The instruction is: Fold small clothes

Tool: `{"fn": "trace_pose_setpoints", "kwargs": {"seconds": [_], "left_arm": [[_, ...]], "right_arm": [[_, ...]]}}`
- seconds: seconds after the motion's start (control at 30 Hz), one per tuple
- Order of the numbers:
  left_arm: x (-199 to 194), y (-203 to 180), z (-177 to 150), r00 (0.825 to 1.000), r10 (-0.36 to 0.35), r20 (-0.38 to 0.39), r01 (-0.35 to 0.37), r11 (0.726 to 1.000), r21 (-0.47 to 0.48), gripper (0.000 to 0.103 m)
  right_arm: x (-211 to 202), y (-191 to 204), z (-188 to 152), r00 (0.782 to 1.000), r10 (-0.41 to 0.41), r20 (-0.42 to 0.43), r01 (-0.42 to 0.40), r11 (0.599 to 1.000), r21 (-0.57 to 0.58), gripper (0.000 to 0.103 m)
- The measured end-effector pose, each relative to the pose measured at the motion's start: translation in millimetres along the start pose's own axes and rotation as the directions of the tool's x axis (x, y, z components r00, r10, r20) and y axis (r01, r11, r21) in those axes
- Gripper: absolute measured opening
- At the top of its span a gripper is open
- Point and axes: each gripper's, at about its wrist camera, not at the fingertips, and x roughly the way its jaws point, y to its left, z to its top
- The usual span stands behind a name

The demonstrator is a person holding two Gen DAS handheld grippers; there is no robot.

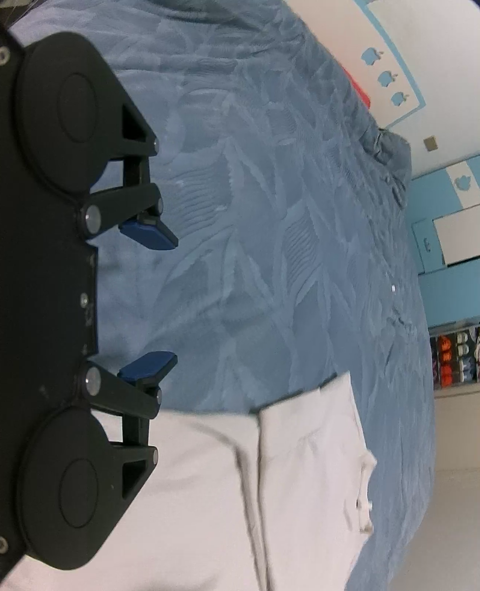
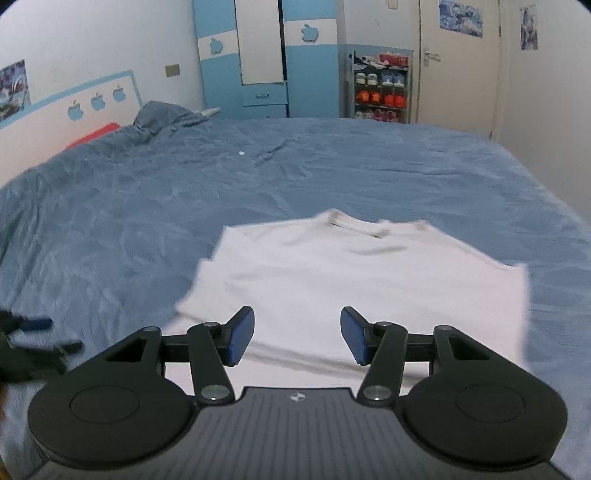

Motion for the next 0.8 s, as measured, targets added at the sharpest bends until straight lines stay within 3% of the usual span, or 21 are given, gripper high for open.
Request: {"fn": "trace_pose_setpoints", "kwargs": {"seconds": [0.2,0.37,0.4,0.43,0.53,0.63,0.7,0.73,0.77,0.8], "left_arm": [[-43.5,-1.5,-35.6,0.991,-0.124,-0.052,0.123,0.992,-0.015,0.063],[-66.3,-16.0,-71.5,0.964,-0.242,-0.109,0.24,0.97,-0.027,0.063],[-67.7,-19.5,-76.0,0.964,-0.245,-0.106,0.244,0.97,-0.019,0.063],[-67.5,-24.3,-79.1,0.965,-0.24,-0.102,0.241,0.971,-0.005,0.063],[-56.6,-32.3,-78.9,0.971,-0.213,-0.108,0.215,0.977,0.004,0.063],[-32.7,-39.9,-79.5,0.971,-0.167,-0.168,0.172,0.985,0.015,0.063],[-8.4,-51.3,-88.9,0.96,-0.102,-0.261,0.13,0.987,0.094,0.066],[-4.1,-54.3,-93.6,0.96,-0.103,-0.259,0.136,0.984,0.112,0.067],[-4.2,-56.3,-95.7,0.964,-0.097,-0.246,0.13,0.984,0.123,0.067],[-5.4,-58.1,-95.3,0.966,-0.089,-0.241,0.125,0.983,0.138,0.067]], "right_arm": [[-79.2,-51.1,-60.5,0.992,-0.124,-0.035,0.123,0.992,-0.033,0.067],[-114.5,-79.2,-125.6,0.973,-0.204,-0.109,0.209,0.977,0.039,0.072],[-116.2,-82.1,-136.2,0.973,-0.203,-0.112,0.209,0.977,0.05,0.072],[-116.7,-84.7,-143.8,0.973,-0.201,-0.116,0.209,0.976,0.057,0.065],[-103.4,-87.8,-159.7,0.973,-0.182,-0.139,0.197,0.975,0.103,0.034],[-82.5,-89.5,-168.3,0.982,-0.125,-0.139,0.149,0.973,0.179,0.032],[-58.2,-92.8,-178.9,0.962,-0.162,-0.221,0.205,0.961,0.186,0.032],[-37.5,-95.8,-187.0,0.925,-0.208,-0.318,0.273,0.946,0.174,0.03],[-26.6,-99.4,-193.8,0.905,-0.222,-0.364,0.3,0.938,0.172,0.029],[-24.5,-102.1,-197.6,0.91,-0.214,-0.354,0.293,0.938,0.186,0.028]]}}
